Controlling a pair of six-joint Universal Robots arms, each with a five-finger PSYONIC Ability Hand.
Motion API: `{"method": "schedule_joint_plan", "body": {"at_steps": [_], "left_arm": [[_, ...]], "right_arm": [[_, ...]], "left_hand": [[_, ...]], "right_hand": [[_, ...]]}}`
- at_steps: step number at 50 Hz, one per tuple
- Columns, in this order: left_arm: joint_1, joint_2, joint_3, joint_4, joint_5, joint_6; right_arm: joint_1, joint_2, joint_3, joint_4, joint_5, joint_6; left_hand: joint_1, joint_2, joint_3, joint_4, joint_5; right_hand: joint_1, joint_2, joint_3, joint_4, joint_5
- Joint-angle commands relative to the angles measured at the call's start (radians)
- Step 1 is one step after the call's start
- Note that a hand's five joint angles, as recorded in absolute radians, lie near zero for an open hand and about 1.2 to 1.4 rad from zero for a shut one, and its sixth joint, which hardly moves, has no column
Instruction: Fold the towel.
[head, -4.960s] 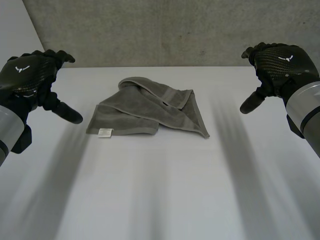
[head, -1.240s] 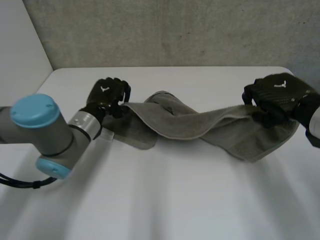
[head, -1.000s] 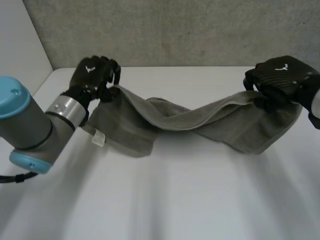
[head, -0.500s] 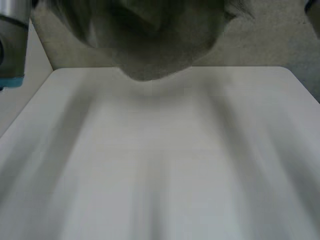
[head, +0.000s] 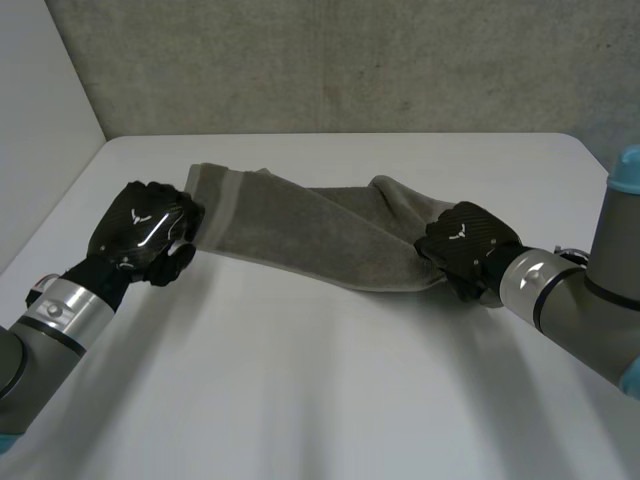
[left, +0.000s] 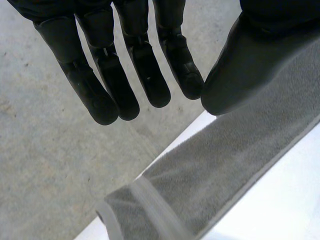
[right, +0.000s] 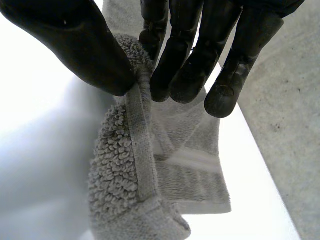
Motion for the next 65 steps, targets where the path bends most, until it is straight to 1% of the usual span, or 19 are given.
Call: {"method": "schedule_joint_plan", "body": {"at_steps": [1,7,8,9,11,14,19,25,31,34,36,38,39,41,44,46,55,60,65], "left_arm": [[0.01,-0.043,0.007,0.002,-0.014,-0.001],[-0.01,-0.078,0.037,0.026,-0.032,-0.004],[-0.02,-0.089,0.043,0.034,-0.049,-0.007],[-0.021,-0.089,0.044,0.034,-0.049,-0.007],[-0.066,-0.112,0.063,0.037,-0.092,-0.007],[-0.106,-0.144,0.083,0.035,-0.145,-0.007],[-0.168,-0.196,0.106,0.034,-0.193,-0.008],[-0.243,-0.27,0.146,0.022,-0.201,-0.01],[-0.284,-0.318,0.175,0.026,-0.205,-0.005],[-0.297,-0.344,0.209,0.028,-0.244,-0.007],[-0.301,-0.359,0.234,0.031,-0.288,-0.007],[-0.315,-0.391,0.281,0.035,-0.407,-0.008],[-0.315,-0.391,0.281,0.035,-0.408,-0.008],[-0.324,-0.423,0.33,0.037,-0.53,-0.008],[-0.326,-0.439,0.353,0.035,-0.583,-0.012],[-0.327,-0.465,0.39,0.032,-0.641,-0.022],[-0.376,-0.483,0.393,0.008,-0.561,-0.128],[-0.409,-0.369,0.329,-0.119,-0.476,-0.137],[-0.4,-0.275,0.268,-0.181,-0.466,-0.142]], "right_arm": [[-0.033,-0.07,0.057,-0.021,-0.01,0.191],[-0.027,-0.081,0.088,-0.021,-0.011,0.253],[-0.028,-0.086,0.098,-0.021,-0.011,0.253],[-0.027,-0.089,0.107,-0.021,-0.011,0.253],[-0.025,-0.095,0.112,-0.017,-0.011,0.254],[-0.015,-0.144,0.117,-0.014,-0.011,0.267],[0.034,-0.266,0.1,-0.017,-0.013,0.322],[0.041,-0.433,0.032,-0.006,-0.002,0.441],[0.033,-0.529,-0.006,0.038,-0.007,0.494],[0.044,-0.556,-0.012,0.08,-0.007,0.5],[0.048,-0.573,-0.009,0.109,-0.008,0.5],[0.047,-0.584,-0.003,0.115,-0.008,0.5],[0.047,-0.584,-0.003,0.115,-0.008,0.5],[0.044,-0.593,0.009,0.12,-0.008,0.5],[0.044,-0.596,0.02,0.126,-0.007,0.501],[0.044,-0.599,0.023,0.13,-0.007,0.501],[0.028,-0.604,0.025,0.132,-0.008,0.5],[0.016,-0.593,0.041,0.13,-0.014,0.497],[0.018,-0.557,0.061,0.121,-0.011,0.492]], "left_hand": [[0.048,0.04,0.016,0.041,0.022],[0.008,-0.001,-0.025,0.0,-0.019],[-0.213,-0.222,-0.246,-0.221,-0.239],[-0.215,-0.224,-0.248,-0.223,-0.242],[-0.546,-0.554,-0.578,-0.553,-0.572],[-0.717,-0.725,-0.749,-0.724,-0.743],[-0.796,-0.805,-0.829,-0.804,-0.823],[-0.846,-0.855,-0.879,-0.854,-0.873],[-0.861,-0.87,-0.894,-0.869,-0.888],[-0.861,-0.87,-0.894,-0.869,-0.888],[-0.858,-0.867,-0.891,-0.866,-0.885],[-0.841,-0.849,-0.873,-0.848,-0.867],[-0.841,-0.849,-0.873,-0.848,-0.867],[-0.794,-0.803,-0.827,-0.802,-0.82],[-0.75,-0.758,-0.782,-0.757,-0.776],[-0.621,-0.63,-0.653,-0.629,-0.647],[-0.632,-0.641,-0.665,-0.64,-0.659],[-0.708,-0.717,-0.741,-0.716,-0.735],[-0.714,-0.723,-0.747,-0.722,-0.741]], "right_hand": [[0.098,0.062,0.053,0.06,0.061],[0.098,0.062,0.053,0.06,0.061],[0.098,0.062,0.053,0.06,0.061],[0.098,0.062,0.053,0.06,0.061],[0.098,0.062,0.053,0.06,0.061],[0.098,0.062,0.053,0.06,0.061],[0.098,0.062,0.053,0.06,0.061],[0.098,0.062,0.053,0.06,0.061],[0.098,0.062,0.053,0.06,0.061],[0.098,0.062,0.053,0.06,0.061],[0.098,0.062,0.053,0.06,0.061],[0.098,0.062,0.053,0.06,0.061],[0.098,0.062,0.053,0.06,0.061],[0.098,0.062,0.053,0.06,0.061],[0.098,0.062,0.053,0.06,0.061],[0.098,0.062,0.053,0.06,0.061],[0.098,0.062,0.053,0.06,0.061],[0.098,0.062,0.053,0.06,0.061],[0.098,0.062,0.053,0.06,0.061]]}}
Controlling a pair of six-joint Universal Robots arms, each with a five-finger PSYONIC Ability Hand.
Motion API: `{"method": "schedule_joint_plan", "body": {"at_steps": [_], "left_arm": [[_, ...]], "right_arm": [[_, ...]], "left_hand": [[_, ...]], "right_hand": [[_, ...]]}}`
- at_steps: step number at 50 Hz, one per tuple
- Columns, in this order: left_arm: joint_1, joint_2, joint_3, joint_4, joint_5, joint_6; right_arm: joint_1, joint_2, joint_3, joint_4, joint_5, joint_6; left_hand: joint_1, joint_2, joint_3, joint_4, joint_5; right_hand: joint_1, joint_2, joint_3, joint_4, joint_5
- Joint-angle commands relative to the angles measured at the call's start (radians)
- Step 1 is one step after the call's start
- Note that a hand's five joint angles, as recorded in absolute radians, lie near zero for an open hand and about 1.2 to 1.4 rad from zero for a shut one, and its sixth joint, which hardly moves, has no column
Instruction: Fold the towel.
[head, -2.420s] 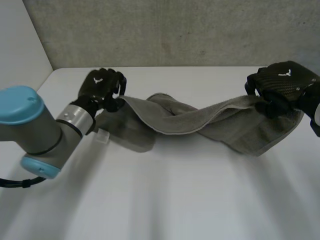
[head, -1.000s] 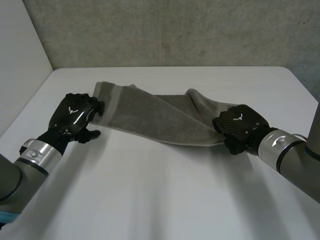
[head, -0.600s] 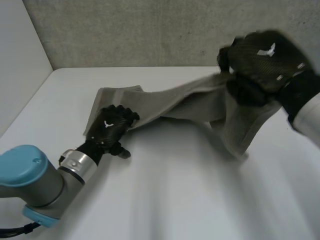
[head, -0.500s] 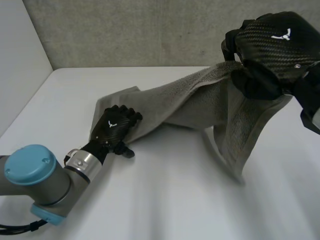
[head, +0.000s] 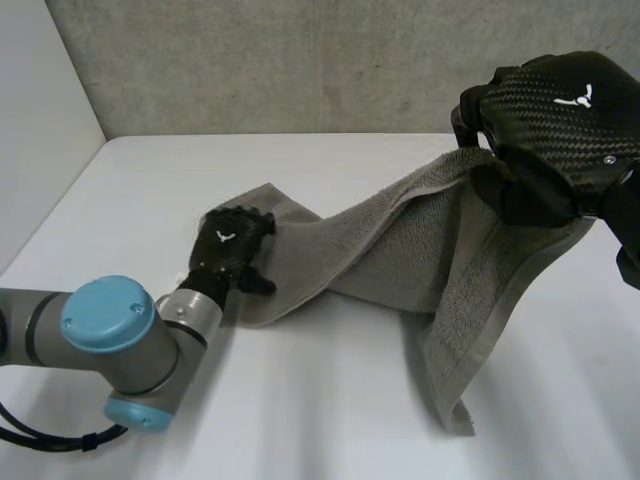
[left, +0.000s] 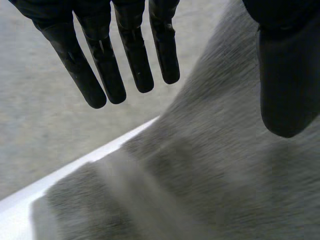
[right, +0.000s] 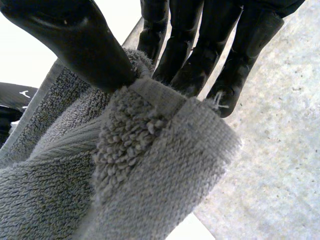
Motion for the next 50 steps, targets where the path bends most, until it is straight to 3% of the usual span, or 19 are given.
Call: {"method": "schedule_joint_plan", "body": {"at_steps": [1,10,21,30,41,43,45,46,48,50], "left_arm": [[0.003,0.133,-0.083,-0.102,0.035,-0.004],[-0.006,0.225,-0.169,-0.113,0.009,-0.015],[-0.108,0.126,-0.113,-0.115,0.002,-0.148],[-0.162,0.047,-0.02,-0.115,-0.142,-0.156],[-0.184,-0.02,0.044,-0.101,-0.201,-0.159],[-0.187,-0.051,0.081,-0.095,-0.241,-0.162],[-0.194,-0.088,0.125,-0.096,-0.291,-0.172],[-0.194,-0.088,0.125,-0.096,-0.291,-0.172],[-0.199,-0.106,0.156,-0.096,-0.316,-0.172],[-0.198,-0.108,0.167,-0.096,-0.322,-0.172]], "right_arm": [[-0.003,0.039,0.025,-0.009,0.0,-0.006],[-0.002,0.098,0.022,-0.01,0.008,-0.013],[-0.003,0.093,0.02,-0.012,0.016,0.028],[-0.023,0.035,-0.013,-0.052,0.017,0.253],[-0.035,0.013,-0.007,-0.047,0.011,0.28],[-0.032,0.0,-0.007,-0.047,0.011,0.28],[-0.032,-0.008,-0.007,-0.047,0.011,0.28],[-0.032,-0.008,-0.007,-0.047,0.011,0.28],[-0.032,-0.013,-0.009,-0.047,0.011,0.281],[-0.034,-0.013,-0.01,-0.047,0.011,0.281]], "left_hand": [[-0.03,-0.027,-0.027,-0.031,-0.016],[-0.054,-0.051,-0.05,-0.055,-0.039],[-0.089,-0.086,-0.086,-0.09,-0.074],[-0.121,-0.118,-0.118,-0.122,-0.107],[-0.13,-0.127,-0.127,-0.131,-0.116],[-0.098,-0.095,-0.094,-0.099,-0.083],[0.147,0.15,0.15,0.146,0.161],[0.149,0.152,0.152,0.148,0.163],[0.613,0.616,0.617,0.612,0.628],[0.732,0.734,0.735,0.73,0.746]], "right_hand": [[0.1,0.062,0.053,0.059,0.061],[0.1,0.062,0.053,0.059,0.061],[0.1,0.062,0.053,0.059,0.061],[0.1,0.062,0.053,0.059,0.061],[0.1,0.062,0.053,0.059,0.061],[0.1,0.062,0.053,0.059,0.061],[0.1,0.062,0.053,0.059,0.061],[0.1,0.062,0.053,0.059,0.061],[0.1,0.062,0.053,0.059,0.061],[0.1,0.062,0.053,0.059,0.061]]}}
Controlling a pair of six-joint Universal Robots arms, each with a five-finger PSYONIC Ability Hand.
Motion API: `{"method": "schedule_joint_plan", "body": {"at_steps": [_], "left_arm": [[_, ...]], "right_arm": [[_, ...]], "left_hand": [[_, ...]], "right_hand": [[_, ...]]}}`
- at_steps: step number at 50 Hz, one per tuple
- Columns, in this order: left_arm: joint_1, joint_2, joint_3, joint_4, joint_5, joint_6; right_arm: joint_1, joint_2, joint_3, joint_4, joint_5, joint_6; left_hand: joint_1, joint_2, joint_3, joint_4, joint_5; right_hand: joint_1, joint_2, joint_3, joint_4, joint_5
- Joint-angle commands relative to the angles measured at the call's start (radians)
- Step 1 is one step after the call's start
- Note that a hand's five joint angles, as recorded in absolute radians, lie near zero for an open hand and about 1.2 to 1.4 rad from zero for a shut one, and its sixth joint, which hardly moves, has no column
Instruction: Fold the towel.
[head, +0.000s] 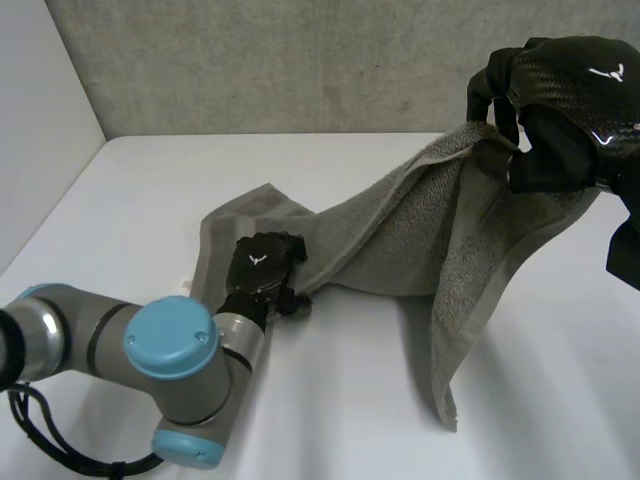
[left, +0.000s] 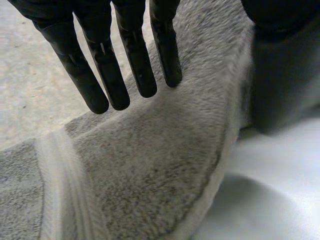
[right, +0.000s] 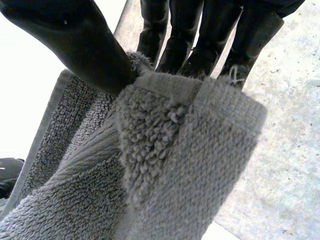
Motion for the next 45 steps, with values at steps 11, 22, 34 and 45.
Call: {"method": "schedule_joint_plan", "body": {"at_steps": [11,22,34,45], "left_arm": [[0.209,0.192,-0.061,0.018,0.025,0.0],[0.405,0.647,-0.233,0.091,0.291,0.095],[0.419,0.945,-0.226,-0.066,0.436,0.11],[0.513,0.78,-0.147,-0.129,0.455,0.112]], "right_arm": [[-0.012,0.005,-0.012,0.0,-0.015,-0.019],[0.004,0.164,-0.107,0.132,-0.01,-0.363],[-0.007,0.155,-0.326,0.216,0.011,-0.522],[-0.008,0.273,-0.404,0.293,-0.007,-0.585]], "left_hand": [[0.378,0.385,0.373,0.363,0.402],[0.378,0.385,0.373,0.363,0.402],[0.378,0.385,0.373,0.363,0.402],[0.378,0.385,0.373,0.363,0.402]], "right_hand": [[0.1,0.062,0.053,0.059,0.061],[0.1,0.062,0.053,0.059,0.061],[0.1,0.062,0.053,0.059,0.061],[0.1,0.062,0.053,0.059,0.061]]}}
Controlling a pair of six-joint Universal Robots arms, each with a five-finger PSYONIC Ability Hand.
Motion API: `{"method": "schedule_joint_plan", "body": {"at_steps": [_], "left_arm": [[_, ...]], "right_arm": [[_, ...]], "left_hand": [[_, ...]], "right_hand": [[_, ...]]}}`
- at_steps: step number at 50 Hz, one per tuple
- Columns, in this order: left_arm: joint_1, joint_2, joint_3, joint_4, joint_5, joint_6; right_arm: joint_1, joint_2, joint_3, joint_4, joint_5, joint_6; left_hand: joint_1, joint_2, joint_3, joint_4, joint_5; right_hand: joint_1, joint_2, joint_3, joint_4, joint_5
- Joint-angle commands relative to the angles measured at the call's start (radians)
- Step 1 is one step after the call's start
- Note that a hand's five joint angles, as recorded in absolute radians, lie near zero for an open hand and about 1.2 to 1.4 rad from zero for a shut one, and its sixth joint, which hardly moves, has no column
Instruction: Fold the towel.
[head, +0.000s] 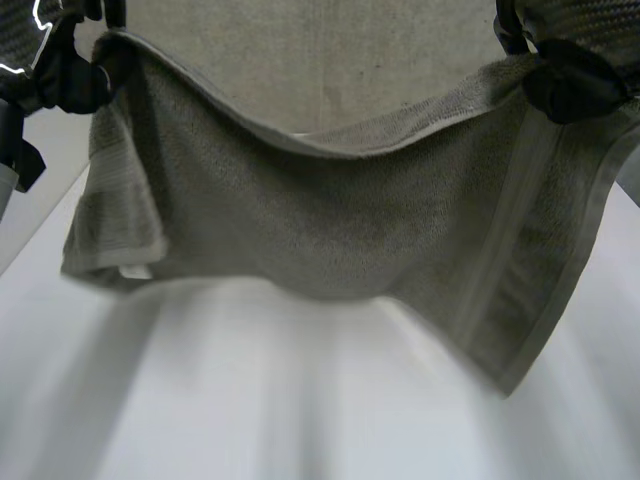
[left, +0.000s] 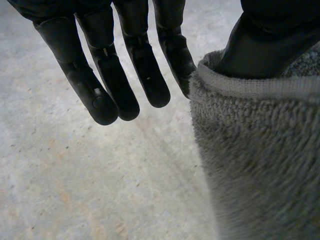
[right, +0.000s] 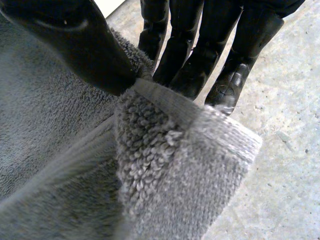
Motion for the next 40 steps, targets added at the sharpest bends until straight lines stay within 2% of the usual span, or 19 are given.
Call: {"method": "schedule_joint_plan", "body": {"at_steps": [1,3,9,13,15,16,18,19,21,23,24,25,27,28,30,32,34,39,40], "left_arm": [[0.068,-0.156,0.039,-0.037,0.016,0.0],[0.072,-0.281,0.072,-0.052,0.057,0.0],[0.069,-0.478,0.169,-0.089,0.114,0.028],[0.055,-0.623,0.328,-0.146,0.122,0.138],[0.048,-0.657,0.398,-0.164,0.112,0.184],[0.031,-0.677,0.467,-0.18,0.108,0.221],[0.014,-0.686,0.538,-0.189,0.1,0.241],[-0.004,-0.685,0.605,-0.188,0.08,0.247],[-0.017,-0.679,0.656,-0.181,0.051,0.252],[-0.025,-0.673,0.703,-0.165,0.02,0.253],[-0.034,-0.65,0.729,-0.116,-0.004,0.243],[-0.034,-0.65,0.729,-0.115,-0.004,0.243],[-0.043,-0.552,0.714,0.054,-0.015,0.238],[-0.043,-0.551,0.714,0.055,-0.015,0.238],[-0.034,-0.487,0.669,0.197,-0.016,0.206],[-0.029,-0.478,0.648,0.237,-0.015,0.171],[-0.026,-0.472,0.62,0.24,-0.012,0.136],[0.022,-0.466,0.485,0.211,0.01,0.08],[0.038,-0.464,0.423,0.208,0.041,0.082]], "right_arm": [[0.002,0.158,-0.009,0.053,-0.002,-0.076],[0.007,0.207,-0.007,0.063,0.003,-0.114],[0.017,0.402,-0.057,0.054,0.021,-0.243],[0.043,0.506,-0.165,0.003,0.081,-0.237],[0.088,0.566,-0.287,-0.121,0.158,-0.234],[0.088,0.566,-0.288,-0.121,0.158,-0.234],[0.106,0.571,-0.384,-0.321,0.236,-0.196],[0.106,0.571,-0.384,-0.322,0.236,-0.196],[0.111,0.563,-0.404,-0.454,0.264,-0.15],[0.102,0.498,-0.38,-0.685,0.285,-0.049],[0.102,0.497,-0.38,-0.686,0.285,-0.048],[0.099,0.433,-0.342,-0.782,0.276,-0.003],[0.095,0.373,-0.314,-0.859,0.262,0.042],[0.094,0.332,-0.293,-0.888,0.23,0.068],[0.088,0.316,-0.289,-0.861,0.187,0.083],[0.082,0.325,-0.291,-0.801,0.143,0.083],[0.073,0.357,-0.303,-0.638,0.056,0.082],[0.06,0.426,-0.291,-0.427,-0.004,0.048],[0.06,0.427,-0.291,-0.427,-0.005,0.048]], "left_hand": [[0.048,0.044,0.019,0.044,0.03],[0.048,0.044,0.019,0.044,0.03],[0.048,0.044,0.019,0.044,0.03],[0.048,0.044,0.019,0.044,0.03],[0.048,0.044,0.019,0.044,0.03],[0.048,0.044,0.019,0.044,0.03],[0.048,0.044,0.019,0.044,0.03],[0.048,0.044,0.019,0.044,0.03],[0.048,0.044,0.019,0.044,0.03],[0.048,0.044,0.019,0.044,0.03],[0.048,0.044,0.019,0.044,0.03],[0.048,0.044,0.019,0.044,0.03],[0.048,0.044,0.019,0.044,0.03],[0.048,0.044,0.019,0.044,0.03],[0.048,0.044,0.019,0.044,0.03],[0.048,0.044,0.019,0.044,0.03],[0.048,0.044,0.019,0.044,0.03],[0.048,0.044,0.019,0.044,0.03],[0.048,0.044,0.019,0.044,0.03]], "right_hand": [[0.1,0.062,0.053,0.059,0.061],[0.1,0.062,0.053,0.059,0.061],[0.1,0.062,0.053,0.059,0.061],[0.1,0.062,0.053,0.059,0.061],[0.1,0.062,0.053,0.059,0.061],[0.1,0.062,0.053,0.059,0.061],[0.1,0.062,0.053,0.059,0.061],[0.1,0.062,0.053,0.059,0.061],[0.1,0.062,0.053,0.059,0.061],[0.1,0.062,0.053,0.059,0.061],[0.1,0.062,0.053,0.059,0.061],[0.1,0.062,0.053,0.059,0.061],[0.1,0.062,0.053,0.059,0.061],[0.1,0.062,0.053,0.059,0.061],[0.1,0.062,0.053,0.059,0.061],[0.1,0.062,0.053,0.059,0.061],[0.1,0.062,0.053,0.059,0.061],[0.1,0.062,0.053,0.059,0.061],[0.1,0.062,0.053,0.059,0.061]]}}
